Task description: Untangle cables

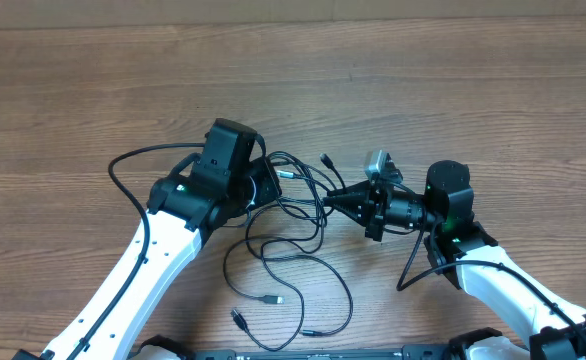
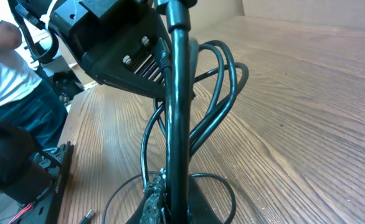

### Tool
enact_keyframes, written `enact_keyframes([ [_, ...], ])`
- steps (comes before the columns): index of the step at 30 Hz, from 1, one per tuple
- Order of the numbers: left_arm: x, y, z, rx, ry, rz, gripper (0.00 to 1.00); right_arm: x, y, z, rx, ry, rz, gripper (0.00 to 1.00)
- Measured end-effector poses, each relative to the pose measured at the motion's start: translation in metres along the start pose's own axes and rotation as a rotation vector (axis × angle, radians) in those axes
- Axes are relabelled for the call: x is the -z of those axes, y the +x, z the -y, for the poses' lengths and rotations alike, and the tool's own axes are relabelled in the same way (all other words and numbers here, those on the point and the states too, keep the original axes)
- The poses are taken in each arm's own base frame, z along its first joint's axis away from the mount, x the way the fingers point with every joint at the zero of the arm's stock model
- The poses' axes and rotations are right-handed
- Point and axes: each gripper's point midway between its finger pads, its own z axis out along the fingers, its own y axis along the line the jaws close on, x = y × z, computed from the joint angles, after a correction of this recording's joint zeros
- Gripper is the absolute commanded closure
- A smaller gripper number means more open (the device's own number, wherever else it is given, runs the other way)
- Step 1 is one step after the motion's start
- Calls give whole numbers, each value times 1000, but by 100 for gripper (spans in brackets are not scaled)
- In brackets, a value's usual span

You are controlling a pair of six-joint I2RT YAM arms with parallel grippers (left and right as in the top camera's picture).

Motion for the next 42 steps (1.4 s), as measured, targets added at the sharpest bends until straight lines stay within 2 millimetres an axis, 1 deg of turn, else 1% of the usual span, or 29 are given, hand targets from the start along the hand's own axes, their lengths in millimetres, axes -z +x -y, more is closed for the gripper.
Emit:
enact_keyframes([
  [1, 0, 0, 0, 8, -1, 0, 96, 0, 0, 0, 0, 0, 0, 95],
  [3, 0, 0, 0, 20, -2, 1, 95, 0, 0, 0, 0, 0, 0, 89],
  [5, 0, -2, -3, 36, -16, 13, 95, 0, 0, 1, -2, 3, 0, 87],
  [6, 0, -4, -5, 47, -26, 20, 96, 0, 0, 1, -2, 4, 0, 83],
  [7, 0, -5, -7, 60, -34, 27, 95, 0, 0, 1, -3, 6, 0, 73],
  [8, 0, -5, -8, 69, -39, 30, 95, 0, 0, 1, -9, 6, -1, 69],
  [9, 0, -6, -9, 78, -44, 34, 96, 1, 0, 2, -8, 7, 0, 2],
  [10, 0, -6, -10, 86, -48, 36, 95, 1, 0, 2, -8, 9, -1, 0],
  [15, 1, -7, -13, 109, -63, 49, 95, 1, 0, 2, 1, 10, 1, 0],
  [35, 1, -8, -14, 114, -69, 53, 96, 1, 1, 3, -8, 18, -3, 0],
  [37, 1, -9, -10, 60, -50, 50, 96, 1, 1, 3, -8, 17, -4, 0],
  [39, 0, -9, -2, -35, -10, 41, 96, 1, 1, 4, -8, 18, -4, 0],
  [42, 0, -1, 4, -205, 29, -6, 95, 1, 1, 4, -9, 23, -4, 0],
])
